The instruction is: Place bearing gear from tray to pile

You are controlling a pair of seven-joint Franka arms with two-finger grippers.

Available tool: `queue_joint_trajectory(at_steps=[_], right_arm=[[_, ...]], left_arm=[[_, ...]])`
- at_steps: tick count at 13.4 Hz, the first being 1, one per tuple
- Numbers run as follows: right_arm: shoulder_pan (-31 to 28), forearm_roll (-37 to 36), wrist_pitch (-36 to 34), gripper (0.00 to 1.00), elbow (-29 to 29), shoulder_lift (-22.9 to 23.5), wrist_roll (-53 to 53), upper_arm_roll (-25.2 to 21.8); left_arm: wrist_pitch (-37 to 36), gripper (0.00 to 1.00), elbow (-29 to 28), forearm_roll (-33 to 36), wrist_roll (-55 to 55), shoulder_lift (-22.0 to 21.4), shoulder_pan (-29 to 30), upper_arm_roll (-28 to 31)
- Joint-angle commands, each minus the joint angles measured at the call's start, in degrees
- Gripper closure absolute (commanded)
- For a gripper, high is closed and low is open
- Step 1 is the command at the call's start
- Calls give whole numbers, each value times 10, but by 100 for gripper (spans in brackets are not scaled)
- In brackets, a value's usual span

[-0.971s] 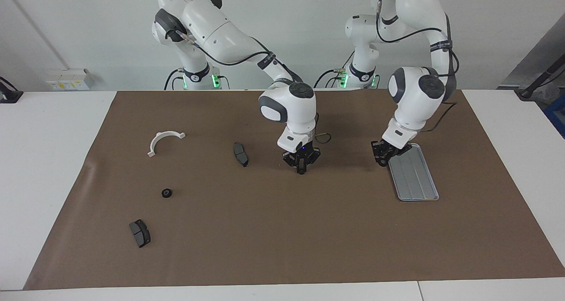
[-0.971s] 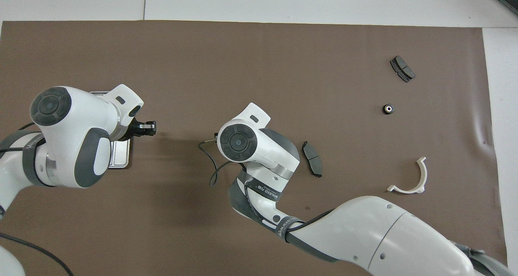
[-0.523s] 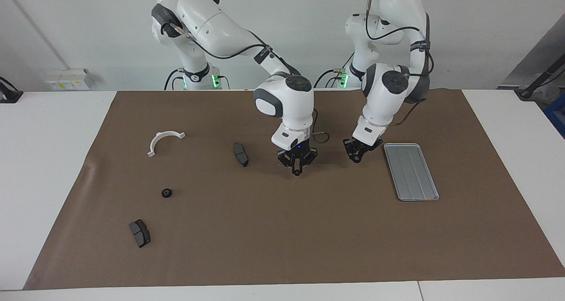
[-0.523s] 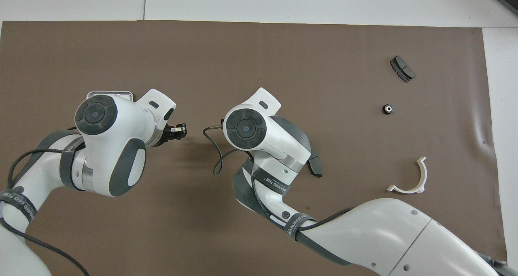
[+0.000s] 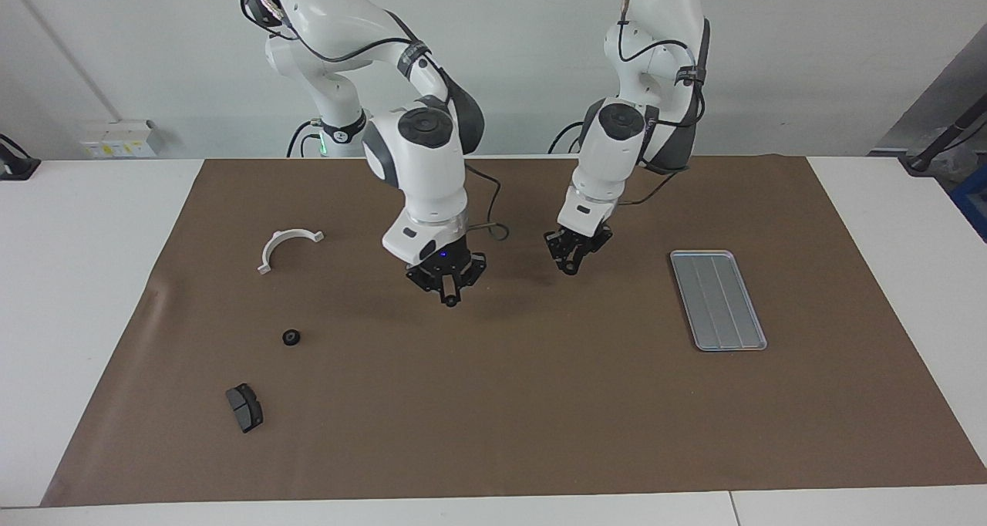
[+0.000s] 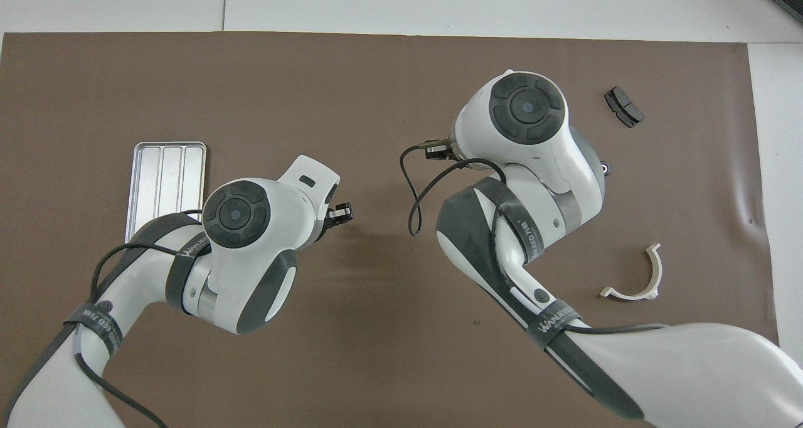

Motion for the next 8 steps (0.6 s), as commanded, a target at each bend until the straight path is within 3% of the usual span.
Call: queue_joint_trajectory(at_steps=[1, 3, 6, 7, 8], right_arm=[[-1, 59, 2, 100, -22, -21, -64, -51], [-1, 87, 6, 100, -37, -26, -120, -91], [-1, 125, 31, 100, -94, -45, -219, -147], [-1, 125, 39, 100, -116, -48, -247, -162], [-1, 126, 56, 100, -133, -49, -273, -175]], left_arm=[[4, 83, 60, -2, -40, 57, -39, 8], [3, 83, 89, -2, -64, 94, -61, 11], [0, 81, 88, -1, -64, 97, -76, 11], [0, 77, 87, -1, -64, 103, -81, 11], [0, 62, 87, -1, -64, 104, -81, 11]])
